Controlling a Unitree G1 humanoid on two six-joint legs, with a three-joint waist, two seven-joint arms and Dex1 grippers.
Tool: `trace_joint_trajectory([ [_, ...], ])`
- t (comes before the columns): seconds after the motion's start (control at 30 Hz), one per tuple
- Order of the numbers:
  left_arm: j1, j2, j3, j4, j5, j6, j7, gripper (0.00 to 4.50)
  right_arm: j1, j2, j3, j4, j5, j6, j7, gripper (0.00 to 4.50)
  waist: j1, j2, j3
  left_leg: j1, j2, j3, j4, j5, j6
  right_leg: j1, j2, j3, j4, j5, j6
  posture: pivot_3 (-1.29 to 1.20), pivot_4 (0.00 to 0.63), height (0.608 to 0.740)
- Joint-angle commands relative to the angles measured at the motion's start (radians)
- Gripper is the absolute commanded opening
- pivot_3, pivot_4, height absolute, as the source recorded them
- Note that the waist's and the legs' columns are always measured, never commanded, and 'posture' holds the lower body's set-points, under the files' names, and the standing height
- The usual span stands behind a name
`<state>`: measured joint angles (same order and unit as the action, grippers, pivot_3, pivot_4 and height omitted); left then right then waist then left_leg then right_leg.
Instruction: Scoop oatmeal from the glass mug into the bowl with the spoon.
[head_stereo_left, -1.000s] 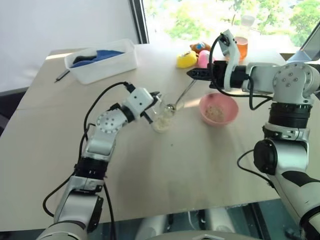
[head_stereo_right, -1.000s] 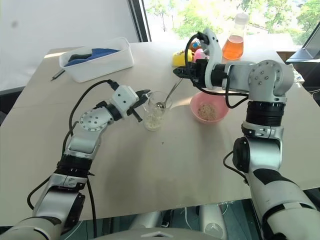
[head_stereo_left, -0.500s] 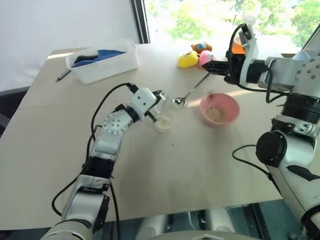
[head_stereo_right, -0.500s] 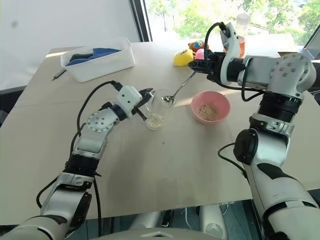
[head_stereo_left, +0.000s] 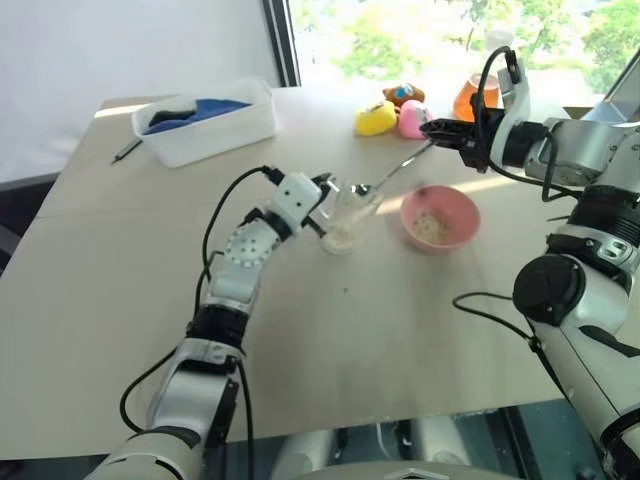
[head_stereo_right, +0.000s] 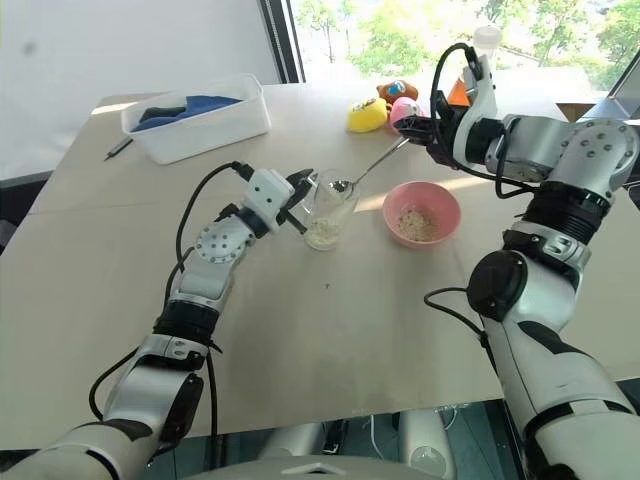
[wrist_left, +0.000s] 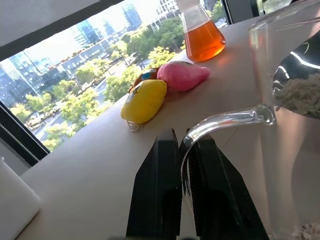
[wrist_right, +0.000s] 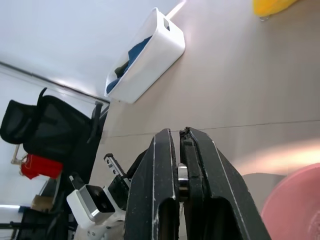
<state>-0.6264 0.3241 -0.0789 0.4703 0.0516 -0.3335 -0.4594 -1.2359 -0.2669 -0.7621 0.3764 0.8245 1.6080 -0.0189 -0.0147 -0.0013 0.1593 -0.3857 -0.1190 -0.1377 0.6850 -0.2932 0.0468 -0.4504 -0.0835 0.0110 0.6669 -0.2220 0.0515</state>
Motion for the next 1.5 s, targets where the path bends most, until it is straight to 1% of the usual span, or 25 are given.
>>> trace_joint_trajectory([
  [0.03, -0.032, -0.010, 0.030, 0.019, -0.026, -0.083, 0.018, 0.10, -0.029, -0.004, -0.045, 0.002, 0.081, 0.006, -0.062, 0.00, 0.000, 0.000, 0.000, 0.000, 0.000, 0.000, 0.000, 0.000, 0.000, 0.000, 0.000, 0.000, 0.000, 0.000, 0.000, 0.00, 0.150, 0.740],
  [0.27, -0.042, -0.041, 0.043, 0.078, -0.050, -0.136, 0.027, 0.10, -0.031, -0.005, -0.102, 0.038, 0.154, 0.006, -0.170, 0.00, -0.001, 0.000, 0.000, 0.000, 0.000, 0.000, 0.000, 0.000, 0.000, 0.000, 0.000, 0.000, 0.000, 0.000, 0.000, 0.00, 0.150, 0.740],
  [0.53, -0.035, -0.063, 0.098, 0.100, -0.097, -0.154, 0.055, 0.10, -0.005, -0.026, -0.104, 0.047, 0.258, 0.006, -0.229, 0.00, -0.002, 0.000, 0.000, 0.000, 0.000, 0.001, 0.000, 0.000, 0.000, 0.000, 0.000, 0.001, 0.001, 0.000, 0.000, 0.00, 0.150, 0.740],
  [0.73, -0.034, -0.063, 0.098, 0.105, -0.088, -0.189, 0.047, 0.10, 0.002, 0.003, -0.162, 0.037, 0.318, 0.006, -0.306, 0.00, -0.002, 0.000, 0.000, 0.000, 0.000, 0.001, 0.000, 0.000, 0.000, 0.000, 0.000, 0.001, 0.001, 0.000, 0.000, 0.00, 0.150, 0.740],
  [0.97, -0.042, -0.067, 0.083, 0.125, -0.074, -0.205, 0.044, 0.10, 0.001, 0.036, -0.231, 0.015, 0.350, -0.001, -0.375, 0.00, -0.002, 0.000, 0.000, 0.000, 0.000, 0.001, 0.000, 0.000, 0.000, 0.000, 0.000, 0.001, 0.001, 0.000, 0.000, 0.00, 0.150, 0.740],
  [1.3, -0.051, -0.071, 0.078, 0.177, -0.055, -0.237, 0.063, 0.10, 0.006, 0.031, -0.263, 0.006, 0.422, 0.002, -0.441, 0.00, -0.003, 0.000, 0.000, 0.000, 0.000, 0.001, 0.000, 0.000, 0.000, 0.000, 0.000, 0.002, 0.001, 0.000, 0.000, 0.00, 0.150, 0.740],
  [1.5, -0.056, -0.073, 0.076, 0.202, -0.054, -0.247, 0.060, 0.10, 0.007, 0.031, -0.277, 0.001, 0.528, -0.055, -0.534, 0.00, -0.003, 0.000, 0.000, 0.000, 0.000, 0.002, 0.000, 0.000, 0.000, -0.001, 0.000, 0.002, 0.002, 0.000, 0.000, 0.00, 0.150, 0.740],
])
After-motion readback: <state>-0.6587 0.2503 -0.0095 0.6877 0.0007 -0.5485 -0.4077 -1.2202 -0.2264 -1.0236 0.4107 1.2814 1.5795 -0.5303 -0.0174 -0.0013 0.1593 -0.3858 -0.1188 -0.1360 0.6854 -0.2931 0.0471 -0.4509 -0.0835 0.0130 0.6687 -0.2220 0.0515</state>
